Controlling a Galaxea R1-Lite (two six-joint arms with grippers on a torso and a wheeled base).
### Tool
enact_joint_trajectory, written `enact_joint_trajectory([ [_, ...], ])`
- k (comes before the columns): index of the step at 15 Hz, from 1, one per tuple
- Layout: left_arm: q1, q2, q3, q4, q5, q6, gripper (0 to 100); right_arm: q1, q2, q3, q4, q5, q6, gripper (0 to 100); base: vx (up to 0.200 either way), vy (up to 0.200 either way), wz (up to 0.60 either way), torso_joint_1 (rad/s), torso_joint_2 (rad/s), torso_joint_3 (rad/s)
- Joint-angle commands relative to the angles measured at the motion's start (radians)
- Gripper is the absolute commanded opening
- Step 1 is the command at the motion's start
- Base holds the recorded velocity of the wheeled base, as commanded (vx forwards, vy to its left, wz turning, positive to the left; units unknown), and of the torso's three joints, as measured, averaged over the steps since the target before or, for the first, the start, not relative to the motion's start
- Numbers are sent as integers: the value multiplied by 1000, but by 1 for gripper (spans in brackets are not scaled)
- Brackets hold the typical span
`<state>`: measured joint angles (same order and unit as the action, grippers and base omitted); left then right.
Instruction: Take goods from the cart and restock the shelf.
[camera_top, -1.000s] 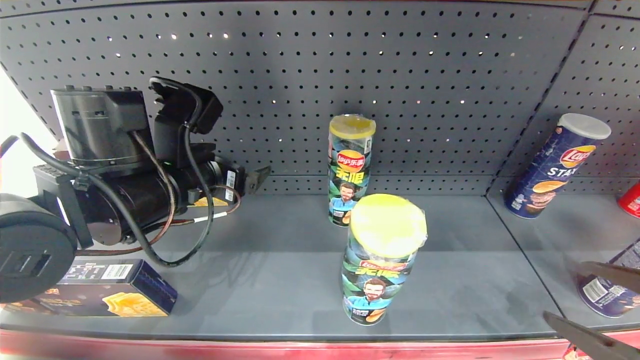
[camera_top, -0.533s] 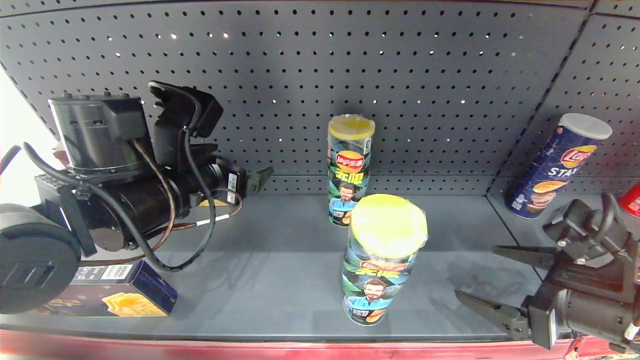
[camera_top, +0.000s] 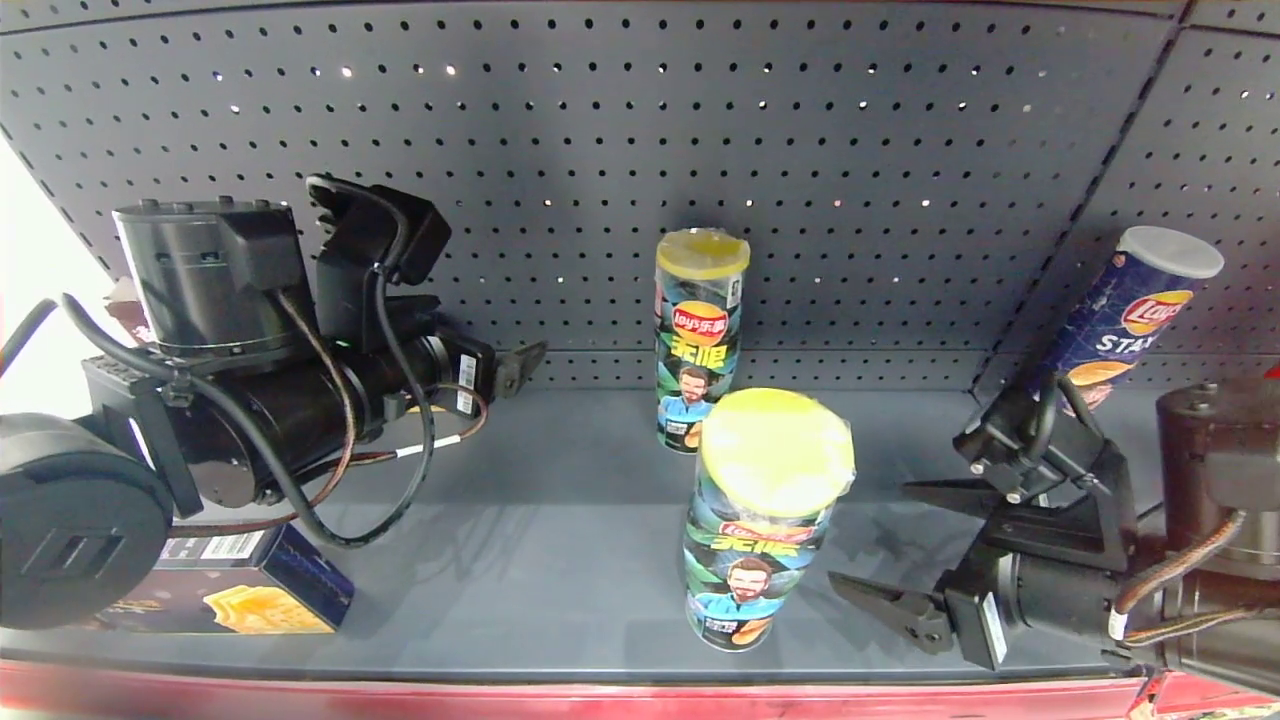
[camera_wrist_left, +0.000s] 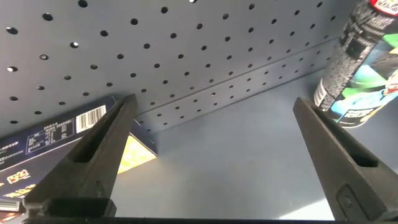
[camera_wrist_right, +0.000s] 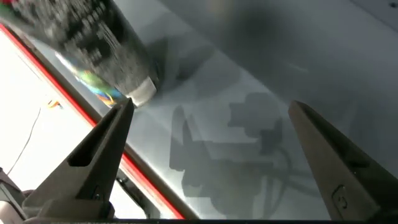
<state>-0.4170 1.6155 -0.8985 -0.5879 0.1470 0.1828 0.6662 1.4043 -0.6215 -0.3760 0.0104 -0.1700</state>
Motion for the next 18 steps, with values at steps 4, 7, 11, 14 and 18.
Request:
enact_joint_trajectory([
  [4, 3, 3, 1, -1, 0, 0, 100, 39, 71, -50, 0, 2, -2, 100, 0, 0, 0, 0, 0, 0],
  [7, 3, 4, 1, -1, 0, -2, 100, 49, 90, -63, -4, 2, -2, 100, 0, 0, 0, 0, 0, 0],
  [11, 3, 12, 1, -1, 0, 0, 100, 53, 88, -50, -4, 0, -2, 100, 0, 0, 0, 0, 0, 0],
  [14, 3, 12, 1, -3, 0, 0, 100, 52, 56, -12, -4, 2, -2, 100, 0, 0, 0, 0, 0, 0],
  [18, 3, 17, 0, -3, 0, -2, 100, 52, 78, -37, -4, 2, -2, 100, 0, 0, 0, 0, 0, 0],
])
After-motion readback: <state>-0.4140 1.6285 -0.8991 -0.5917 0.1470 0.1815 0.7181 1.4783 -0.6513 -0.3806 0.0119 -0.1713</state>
